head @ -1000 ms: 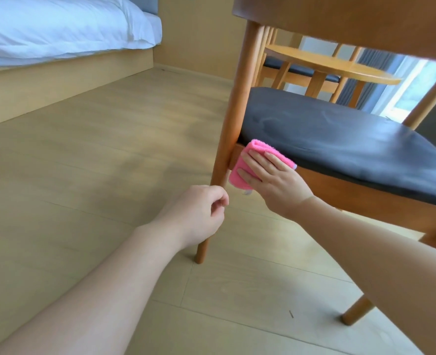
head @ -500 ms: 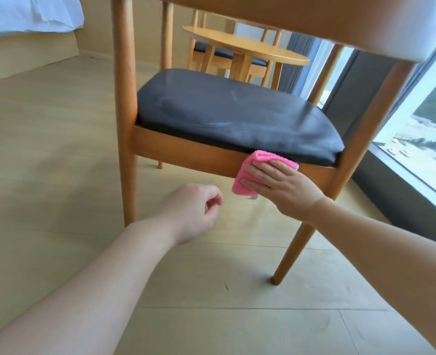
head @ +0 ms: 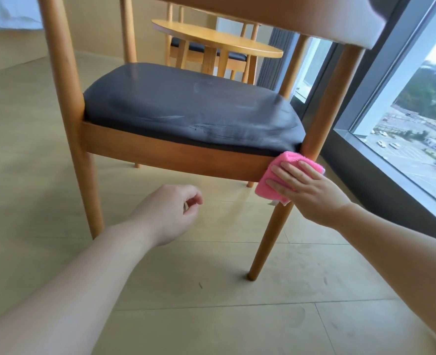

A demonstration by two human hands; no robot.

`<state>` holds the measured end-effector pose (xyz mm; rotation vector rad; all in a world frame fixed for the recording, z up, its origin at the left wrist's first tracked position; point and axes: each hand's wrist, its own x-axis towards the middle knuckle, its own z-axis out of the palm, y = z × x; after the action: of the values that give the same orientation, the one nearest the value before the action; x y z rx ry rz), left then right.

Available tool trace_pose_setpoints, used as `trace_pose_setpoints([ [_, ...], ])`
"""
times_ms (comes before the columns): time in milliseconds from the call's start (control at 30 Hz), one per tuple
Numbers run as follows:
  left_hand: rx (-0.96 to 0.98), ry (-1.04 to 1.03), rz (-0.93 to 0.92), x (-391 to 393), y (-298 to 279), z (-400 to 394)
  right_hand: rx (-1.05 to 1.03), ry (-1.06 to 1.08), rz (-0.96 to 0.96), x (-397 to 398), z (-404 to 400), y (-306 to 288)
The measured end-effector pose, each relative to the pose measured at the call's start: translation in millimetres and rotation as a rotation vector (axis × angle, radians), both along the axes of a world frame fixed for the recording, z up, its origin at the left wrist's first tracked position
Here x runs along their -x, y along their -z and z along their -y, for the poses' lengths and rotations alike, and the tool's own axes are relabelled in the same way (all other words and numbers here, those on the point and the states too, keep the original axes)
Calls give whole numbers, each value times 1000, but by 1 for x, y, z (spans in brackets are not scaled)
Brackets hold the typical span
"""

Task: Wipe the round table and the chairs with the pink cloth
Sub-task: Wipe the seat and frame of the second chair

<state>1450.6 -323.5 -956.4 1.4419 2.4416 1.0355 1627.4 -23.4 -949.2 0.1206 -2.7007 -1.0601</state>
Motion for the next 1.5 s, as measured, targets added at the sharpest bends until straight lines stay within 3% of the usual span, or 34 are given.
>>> trace_pose_setpoints([
  [400,25,-109,-70,64,-6,87,84,-151,-53,102,90,13],
  [833,-72,-288,-30,136,-21,210,56,-100,35,256,251,-2],
  [1200,-114,-337,-38,157,-24,232,17,-190,167,272,286,-50],
  [1433,-221,-343,-14,164,-36,226,4,-329,-221,297,311,-135],
  [1500,-240,-350,-12,167,-36,229,-10,-322,-246,310,323,-153],
])
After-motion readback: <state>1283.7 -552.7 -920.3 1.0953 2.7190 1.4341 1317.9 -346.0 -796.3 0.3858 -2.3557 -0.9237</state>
